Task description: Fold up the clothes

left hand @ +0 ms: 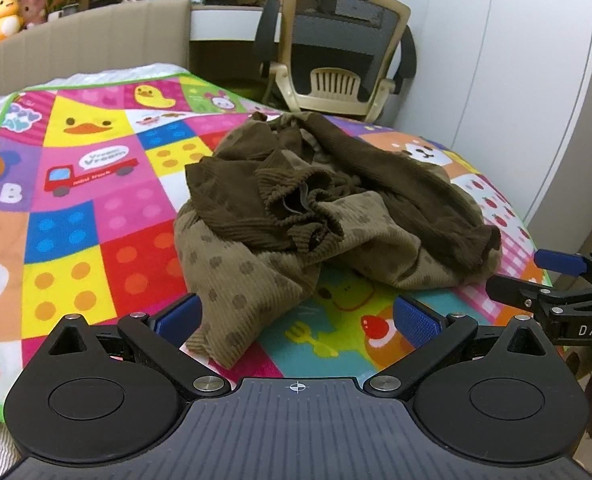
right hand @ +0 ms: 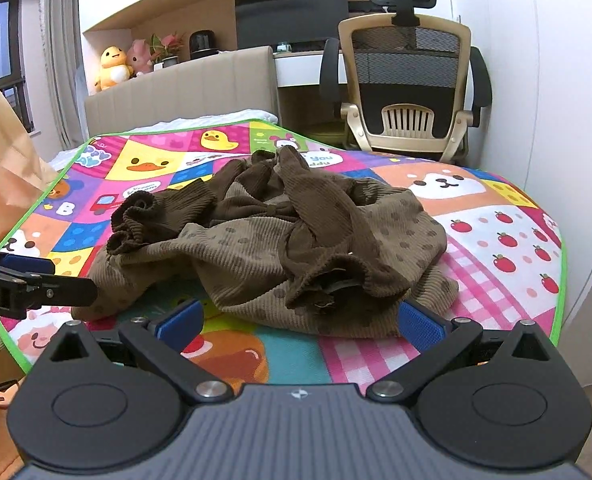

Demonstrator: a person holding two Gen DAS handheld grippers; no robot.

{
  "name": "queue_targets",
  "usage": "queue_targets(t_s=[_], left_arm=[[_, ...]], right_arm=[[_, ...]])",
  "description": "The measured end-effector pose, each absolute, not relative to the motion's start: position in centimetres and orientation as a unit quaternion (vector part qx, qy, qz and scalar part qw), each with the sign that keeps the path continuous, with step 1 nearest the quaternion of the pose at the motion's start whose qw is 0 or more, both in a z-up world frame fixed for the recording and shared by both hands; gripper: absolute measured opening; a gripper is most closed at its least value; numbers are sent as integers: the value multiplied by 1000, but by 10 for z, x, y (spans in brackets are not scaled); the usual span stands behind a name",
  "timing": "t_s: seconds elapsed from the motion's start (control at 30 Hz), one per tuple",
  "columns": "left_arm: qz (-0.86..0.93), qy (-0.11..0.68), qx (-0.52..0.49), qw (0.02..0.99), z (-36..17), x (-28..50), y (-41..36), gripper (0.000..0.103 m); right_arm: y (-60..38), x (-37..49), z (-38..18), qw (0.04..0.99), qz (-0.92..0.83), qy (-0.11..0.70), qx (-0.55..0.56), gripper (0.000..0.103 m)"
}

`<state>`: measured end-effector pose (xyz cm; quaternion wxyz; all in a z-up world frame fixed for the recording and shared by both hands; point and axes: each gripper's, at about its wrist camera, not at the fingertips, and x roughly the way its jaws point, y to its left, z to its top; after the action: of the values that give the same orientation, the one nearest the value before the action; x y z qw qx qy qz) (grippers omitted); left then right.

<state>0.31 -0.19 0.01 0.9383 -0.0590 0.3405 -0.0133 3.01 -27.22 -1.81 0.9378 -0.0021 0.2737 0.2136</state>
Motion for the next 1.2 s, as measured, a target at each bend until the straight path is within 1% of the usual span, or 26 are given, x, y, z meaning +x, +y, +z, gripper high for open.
queue_targets(t_s=[1.2], left_arm=[[-9,352,-61,934,-2,5,-1,103]], right_arm=[[-273,33,-21,936,206,285,-4,103]])
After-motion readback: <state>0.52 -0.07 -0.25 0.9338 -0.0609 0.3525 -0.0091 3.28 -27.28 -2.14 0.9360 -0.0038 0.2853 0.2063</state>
